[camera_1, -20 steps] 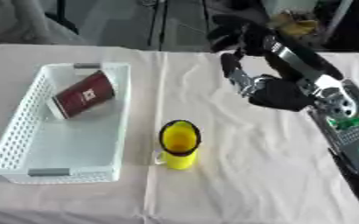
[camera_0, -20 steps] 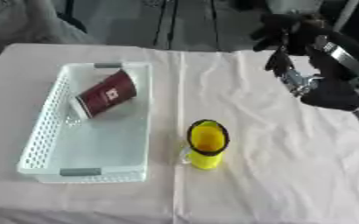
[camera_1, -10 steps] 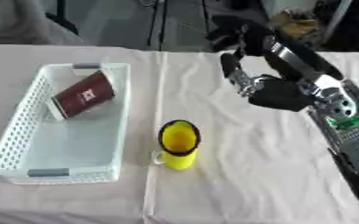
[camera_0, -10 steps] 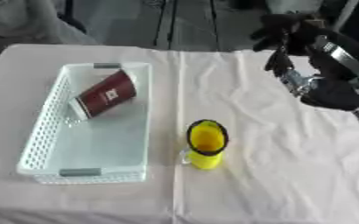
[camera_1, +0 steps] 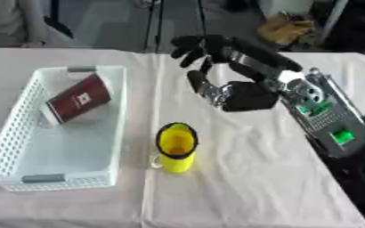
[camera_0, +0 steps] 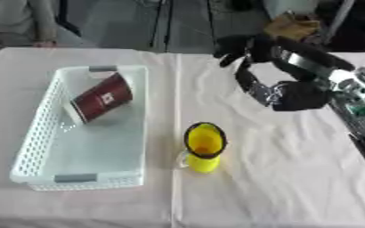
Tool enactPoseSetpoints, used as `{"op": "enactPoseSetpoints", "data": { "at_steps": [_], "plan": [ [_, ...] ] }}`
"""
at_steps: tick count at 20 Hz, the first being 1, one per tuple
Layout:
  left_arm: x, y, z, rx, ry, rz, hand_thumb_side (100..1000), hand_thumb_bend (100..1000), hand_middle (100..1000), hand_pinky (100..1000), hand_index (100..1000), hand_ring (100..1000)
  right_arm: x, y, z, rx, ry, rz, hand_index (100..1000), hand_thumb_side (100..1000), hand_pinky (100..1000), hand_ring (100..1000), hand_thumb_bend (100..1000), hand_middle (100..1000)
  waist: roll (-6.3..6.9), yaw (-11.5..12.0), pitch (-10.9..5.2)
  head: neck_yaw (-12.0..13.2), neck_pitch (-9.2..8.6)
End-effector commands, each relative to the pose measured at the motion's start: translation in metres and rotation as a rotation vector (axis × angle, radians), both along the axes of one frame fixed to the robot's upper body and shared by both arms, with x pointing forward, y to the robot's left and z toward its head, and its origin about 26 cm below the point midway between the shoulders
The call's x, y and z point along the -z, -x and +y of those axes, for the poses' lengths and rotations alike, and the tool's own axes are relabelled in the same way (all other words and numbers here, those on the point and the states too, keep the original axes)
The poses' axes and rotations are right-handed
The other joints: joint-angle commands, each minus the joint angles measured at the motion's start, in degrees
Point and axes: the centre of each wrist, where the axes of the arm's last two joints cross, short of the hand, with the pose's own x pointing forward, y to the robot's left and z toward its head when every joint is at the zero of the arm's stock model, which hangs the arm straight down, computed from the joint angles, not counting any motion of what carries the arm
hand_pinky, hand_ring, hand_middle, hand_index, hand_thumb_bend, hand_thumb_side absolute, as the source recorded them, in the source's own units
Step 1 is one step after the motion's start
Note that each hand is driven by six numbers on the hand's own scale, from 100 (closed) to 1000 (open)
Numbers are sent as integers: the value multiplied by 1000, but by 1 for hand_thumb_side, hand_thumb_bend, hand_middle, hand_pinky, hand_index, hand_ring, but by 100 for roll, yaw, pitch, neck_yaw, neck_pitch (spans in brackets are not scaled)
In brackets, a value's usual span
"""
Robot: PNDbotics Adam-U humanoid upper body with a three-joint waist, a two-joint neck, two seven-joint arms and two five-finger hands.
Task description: Pick up objects on the table and place them in the box.
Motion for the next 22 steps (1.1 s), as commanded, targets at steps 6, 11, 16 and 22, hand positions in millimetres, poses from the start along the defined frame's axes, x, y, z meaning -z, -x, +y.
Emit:
{"op": "enactPoseSetpoints", "data": {
  "at_steps": [6,11,16,22],
  "plan": [
    [-8,2,-2,17,-17,-26,853,539,798,544,825,819,28,-31,13,-27,328,6,985,816,1000,917,100,913,9,70,-83,-180,-84],
    [-8,1,-2,21,-15,-26,854,540,798,544,825,818,55,-45,15,-28,433,46,994,875,1000,932,100,933,14,84,-76,-233,-119],
    [-8,1,-3,23,-14,-26,854,540,798,544,826,818,69,-52,18,-40,459,64,1000,865,957,931,100,936,12,93,-72,-257,-134],
    [-8,1,-3,24,-14,-25,854,541,798,544,825,817,67,-53,25,-57,463,25,1000,810,926,943,100,951,11,100,-77,-276,-148]
  ]
}}
